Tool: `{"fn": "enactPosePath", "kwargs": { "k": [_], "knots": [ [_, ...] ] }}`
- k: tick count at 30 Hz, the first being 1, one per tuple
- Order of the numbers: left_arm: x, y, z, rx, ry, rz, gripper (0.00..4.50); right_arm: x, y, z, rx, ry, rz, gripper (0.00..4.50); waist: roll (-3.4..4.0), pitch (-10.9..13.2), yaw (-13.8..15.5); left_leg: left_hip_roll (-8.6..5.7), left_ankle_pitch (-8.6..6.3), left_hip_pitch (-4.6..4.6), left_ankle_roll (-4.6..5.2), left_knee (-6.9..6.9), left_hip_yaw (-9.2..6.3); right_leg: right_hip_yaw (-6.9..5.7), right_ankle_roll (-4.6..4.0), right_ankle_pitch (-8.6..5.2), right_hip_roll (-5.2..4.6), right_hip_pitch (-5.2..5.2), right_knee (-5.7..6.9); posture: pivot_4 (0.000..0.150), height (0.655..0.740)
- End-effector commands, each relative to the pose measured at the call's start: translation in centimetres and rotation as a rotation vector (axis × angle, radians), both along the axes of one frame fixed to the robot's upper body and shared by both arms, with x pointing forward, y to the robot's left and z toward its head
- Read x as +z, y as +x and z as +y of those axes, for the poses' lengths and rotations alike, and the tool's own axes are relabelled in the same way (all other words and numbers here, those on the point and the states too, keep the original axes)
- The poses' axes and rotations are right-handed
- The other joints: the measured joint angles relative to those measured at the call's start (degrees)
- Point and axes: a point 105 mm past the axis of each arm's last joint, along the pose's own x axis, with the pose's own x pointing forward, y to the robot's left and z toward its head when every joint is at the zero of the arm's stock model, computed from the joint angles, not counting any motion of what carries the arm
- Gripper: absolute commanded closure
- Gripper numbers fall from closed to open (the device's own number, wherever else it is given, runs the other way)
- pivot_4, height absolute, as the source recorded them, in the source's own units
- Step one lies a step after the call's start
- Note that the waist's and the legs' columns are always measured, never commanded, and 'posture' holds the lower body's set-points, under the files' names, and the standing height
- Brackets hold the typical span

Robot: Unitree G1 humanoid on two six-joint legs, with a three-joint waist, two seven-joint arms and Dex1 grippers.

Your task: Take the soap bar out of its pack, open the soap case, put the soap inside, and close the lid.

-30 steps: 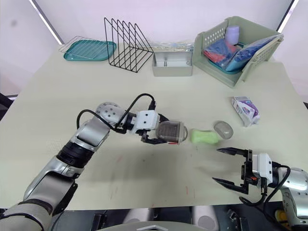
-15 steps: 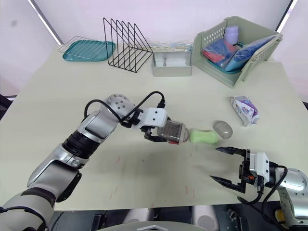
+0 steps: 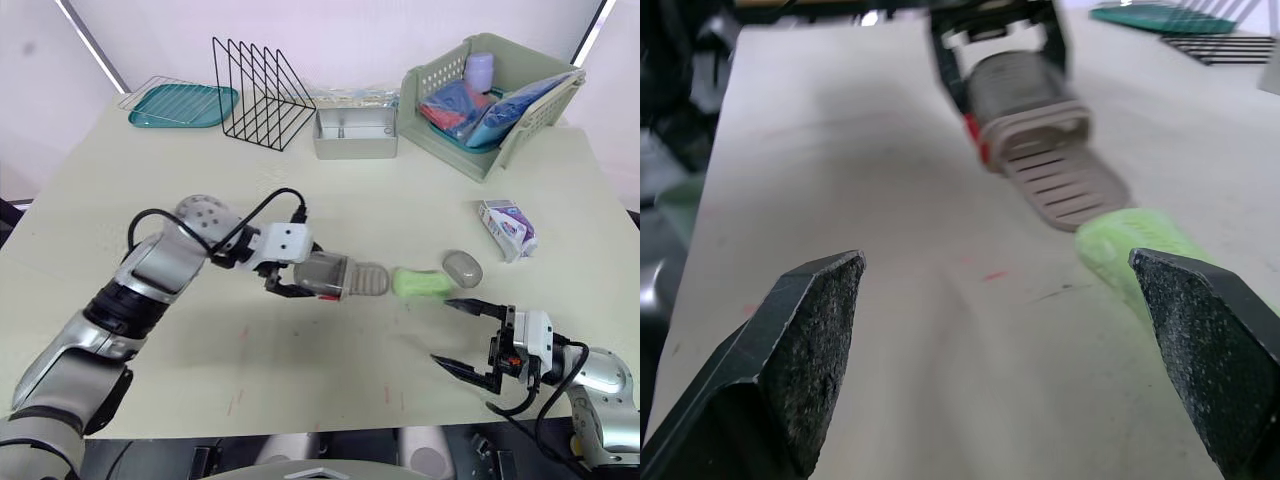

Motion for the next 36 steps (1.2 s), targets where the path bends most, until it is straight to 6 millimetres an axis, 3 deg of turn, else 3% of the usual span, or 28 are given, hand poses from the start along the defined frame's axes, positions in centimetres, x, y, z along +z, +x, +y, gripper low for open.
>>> {"fn": "enactPosePath", "kwargs": {
  "k": [1, 12, 14, 22, 29, 33, 36],
  "knots": [
    [0.9, 0.0, 1.0, 0.001, -0.033, -0.055, 0.9, 1.3, 0.2, 0.0, -0.018, 0.043, -0.018, 0.06, 0.0, 0.0, 0.1, -0.01, 0.0, 0.0, 0.0, 0.0, 0.03, 0.0, 0.0, 0.0, 0.0, 0.01, 0.0, 0.15, 0.74],
    [0.4, -0.4, 1.8, 0.012, -0.13, -0.052, 0.9, 1.0, -0.1, 0.3, 0.029, 0.003, -0.024, 0.06, 0.0, 0.0, 0.1, -0.03, 0.0, -0.01, 0.0, 0.0, 0.06, -0.03, 0.0, 0.0, -0.02, 0.0, 0.0, 0.15, 0.74],
    [0.2, -0.3, 2.2, 0.008, -0.112, -0.053, 0.02, 1.0, -0.2, 0.2, 0.038, -0.007, -0.025, 0.0, 0.0, 0.0, 0.1, -0.03, 0.0, -0.01, 0.01, 0.0, 0.06, -0.03, 0.0, 0.0, -0.02, 0.0, 0.0, 0.15, 0.74],
    [0.9, -0.8, 3.3, 0.009, -0.128, -0.033, 0.01, 1.0, -0.2, -0.1, 0.042, -0.025, -0.029, 0.0, 0.0, 0.0, 0.0, -0.04, 0.0, -0.01, 0.01, 0.0, 0.06, -0.04, 0.0, 0.0, -0.01, 0.0, 0.01, 0.15, 0.74],
    [4.3, -2.8, 2.9, -0.007, -0.296, 0.033, 0.01, 2.2, 0.2, -0.1, 0.072, -0.055, -0.07, 0.0, 0.0, 0.0, 0.0, 0.0, 0.0, -0.01, 0.01, 0.0, 0.06, -0.04, 0.0, 0.0, -0.02, 0.0, 0.01, 0.15, 0.74],
    [6.9, -4.3, 1.9, 0.017, -0.493, 0.071, 0.01, 4.1, 2.2, 0.6, 0.099, -0.153, -0.106, 0.0, 0.01, 0.0, -0.4, 0.12, -0.01, 0.03, 0.01, 0.01, 0.01, 0.05, 0.0, 0.0, -0.04, -0.01, 0.03, 0.15, 0.74],
    [7.0, -4.9, 1.4, 0.061, -0.618, 0.037, 0.01, 4.9, 3.7, 1.2, 0.085, -0.227, -0.078, 0.0, 0.02, 0.0, -0.3, 0.26, -0.01, 0.1, 0.0, -0.01, 0.04, 0.04, 0.0, 0.0, 0.03, 0.02, 0.02, 0.15, 0.74]
  ]
}}
